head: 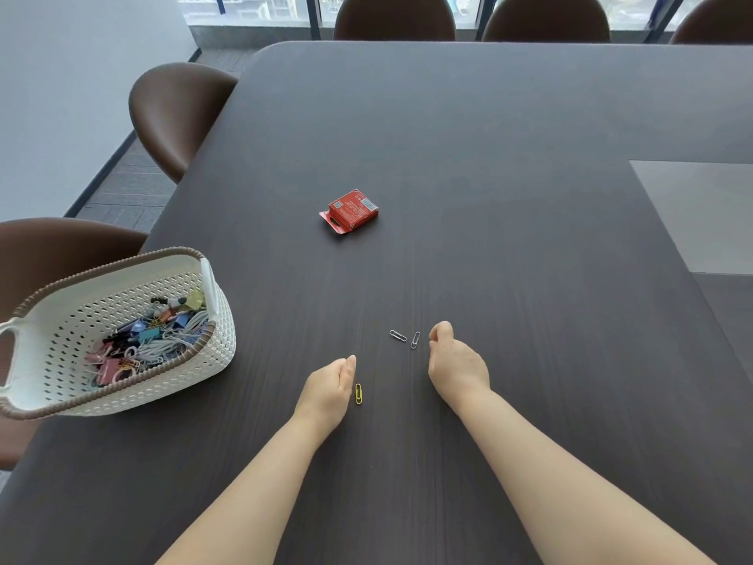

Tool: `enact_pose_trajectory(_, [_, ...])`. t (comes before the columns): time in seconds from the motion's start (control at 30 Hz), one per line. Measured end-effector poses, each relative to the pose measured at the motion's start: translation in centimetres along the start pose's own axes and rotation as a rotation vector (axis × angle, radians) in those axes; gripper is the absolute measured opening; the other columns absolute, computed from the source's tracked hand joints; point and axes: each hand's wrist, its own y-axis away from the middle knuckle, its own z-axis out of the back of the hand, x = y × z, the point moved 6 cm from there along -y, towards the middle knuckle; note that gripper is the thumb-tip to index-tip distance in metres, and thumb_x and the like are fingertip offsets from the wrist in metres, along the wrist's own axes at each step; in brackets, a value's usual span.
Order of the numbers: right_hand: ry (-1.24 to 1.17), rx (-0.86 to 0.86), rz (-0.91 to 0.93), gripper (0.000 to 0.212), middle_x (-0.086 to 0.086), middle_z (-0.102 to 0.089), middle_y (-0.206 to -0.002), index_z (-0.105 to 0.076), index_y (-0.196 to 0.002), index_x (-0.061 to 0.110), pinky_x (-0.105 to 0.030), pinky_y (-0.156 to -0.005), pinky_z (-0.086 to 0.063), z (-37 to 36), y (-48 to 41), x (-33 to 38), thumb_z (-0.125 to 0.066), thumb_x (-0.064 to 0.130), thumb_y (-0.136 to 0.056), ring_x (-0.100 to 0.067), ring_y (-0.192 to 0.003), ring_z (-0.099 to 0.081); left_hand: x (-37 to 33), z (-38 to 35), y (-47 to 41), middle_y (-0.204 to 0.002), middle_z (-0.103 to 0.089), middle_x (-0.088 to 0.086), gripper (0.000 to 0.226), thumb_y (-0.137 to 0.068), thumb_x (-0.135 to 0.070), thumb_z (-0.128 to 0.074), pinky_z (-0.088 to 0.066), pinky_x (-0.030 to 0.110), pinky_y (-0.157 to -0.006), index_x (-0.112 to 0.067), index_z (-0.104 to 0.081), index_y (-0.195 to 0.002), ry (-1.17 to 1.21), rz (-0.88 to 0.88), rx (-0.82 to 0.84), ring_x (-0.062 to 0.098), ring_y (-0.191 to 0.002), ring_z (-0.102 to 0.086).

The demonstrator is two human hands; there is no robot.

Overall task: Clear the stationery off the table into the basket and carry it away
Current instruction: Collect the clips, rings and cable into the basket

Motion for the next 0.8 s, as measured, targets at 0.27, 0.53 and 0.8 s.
enact_pose_trajectory(0.27, [0.071, 0.058, 0.091, 0.022, 0.003, -0.062, -0.108, -0.054, -0.114, 0.029, -0.029, -0.073, -0.039, 0.3, -2.0, 1.5, -0.047, 0.027, -0.093, -0.021, -0.1, -0.056, 0.1, 0.9, 0.1, -0.053, -0.04, -0.009, 0.023, -0.1, -0.025, -0.034, -0.03, 0.028, -0.055, -0.023, -0.056, -0.094, -0.17, -0.071, 0.016, 0.01, -0.054, -0.04])
enact_pose_trajectory(0.53, [0.159, 0.166, -0.019, 0.021, -0.006, -0.06, -0.108, -0.049, -0.105, 0.012, -0.031, -0.069, -0.038, -0.5, -2.6, 1.1, -0.04, 0.03, -0.097, -0.026, -0.099, -0.055, -0.8, 1.3, -0.1, -0.073, -0.044, -0.014, 0.012, -0.089, -0.032, -0.055, -0.035, 0.022, -0.067, -0.03, -0.058, -0.101, -0.571, -0.305, 0.184, 0.009, -0.073, -0.044])
enact_pose_trajectory(0.8, [-0.054, 0.165, -0.009, 0.011, -0.01, -0.053, -0.088, -0.029, -0.098, 0.011, -0.034, -0.062, -0.034, -0.9, -1.2, 1.6, -0.026, 0.022, -0.099, -0.028, -0.075, -0.048, -0.6, 0.4, -0.4, -0.103, -0.06, -0.009, 0.014, -0.094, -0.03, -0.046, -0.039, 0.025, -0.074, -0.022, -0.055, -0.1, -0.671, -0.342, 0.214, 0.014, -0.092, -0.055])
